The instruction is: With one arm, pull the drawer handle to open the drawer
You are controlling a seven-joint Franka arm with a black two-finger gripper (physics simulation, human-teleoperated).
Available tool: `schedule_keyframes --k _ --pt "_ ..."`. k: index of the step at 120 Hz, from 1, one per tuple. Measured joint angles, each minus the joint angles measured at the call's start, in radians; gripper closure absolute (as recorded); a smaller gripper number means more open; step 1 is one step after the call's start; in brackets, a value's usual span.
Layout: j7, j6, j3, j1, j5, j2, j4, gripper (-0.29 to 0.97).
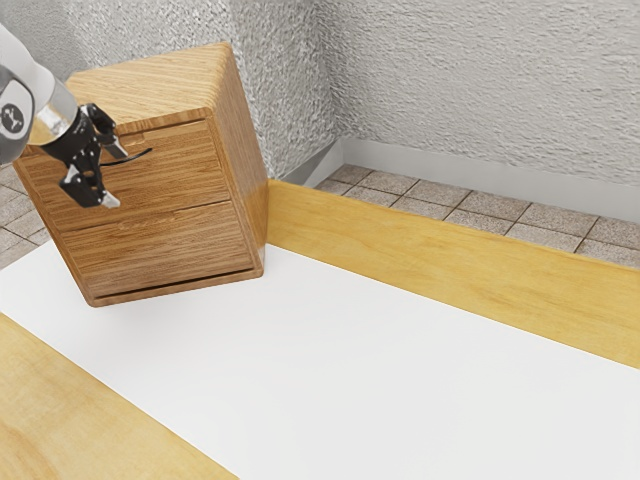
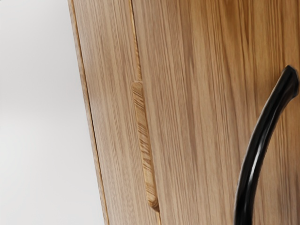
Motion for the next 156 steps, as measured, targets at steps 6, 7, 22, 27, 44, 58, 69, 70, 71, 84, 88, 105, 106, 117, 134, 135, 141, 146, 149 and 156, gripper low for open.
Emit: schedule_keyframes --k 6,7,22,27,44,58,69,70,71,84,88,105,106,117,134,135,141,146,149,156 --pt "-0.001 0.004 -0.002 0.003 -0.003 0.001 -0.005 0.03" --pt "-0.001 0.005 -0.002 0.003 -0.003 0.001 -0.006 0.03" --pt "-0.002 0.015 -0.006 0.01 -0.006 0.001 -0.026 0.03" --pt "-0.003 0.019 -0.002 0.004 -0.007 -0.006 -0.035 0.03" --pt "-0.005 0.022 0.009 -0.012 -0.009 -0.06 -0.081 0.03" --pt "-0.006 0.021 0.012 -0.007 -0.007 -0.109 -0.128 0.03" --pt "-0.007 0.021 0.007 -0.009 -0.002 -0.139 -0.158 0.03" --pt "-0.007 0.021 0.006 -0.009 -0.001 -0.141 -0.161 0.03" --pt "-0.007 0.021 0.005 -0.009 -0.001 -0.143 -0.163 0.03" --pt "-0.008 0.02 -0.01 -0.011 0.003 -0.173 -0.197 0.03" --pt "-0.008 0.02 -0.016 -0.009 0.007 -0.187 -0.21 0.03" --pt "-0.009 0.017 -0.037 -0.01 0.015 -0.244 -0.257 0.03" --pt "-0.009 0.016 -0.037 -0.009 0.015 -0.246 -0.259 0.03" --pt "-0.01 0.014 -0.041 -0.01 0.022 -0.269 -0.277 0.03" --pt "-0.011 0.011 -0.057 -0.006 0.031 -0.302 -0.304 0.03" --pt "-0.011 0.011 -0.058 -0.006 0.031 -0.305 -0.307 0.03" --pt "-0.011 0.011 -0.062 -0.004 0.033 -0.324 -0.324 0.03" --pt "-0.011 0.011 -0.068 -0.003 0.036 -0.344 -0.339 0.03" --pt "-0.011 0.011 -0.072 -0.002 0.039 -0.356 -0.349 0.03" --pt "-0.011 0.012 -0.077 -0.001 0.044 -0.383 -0.37 0.03"
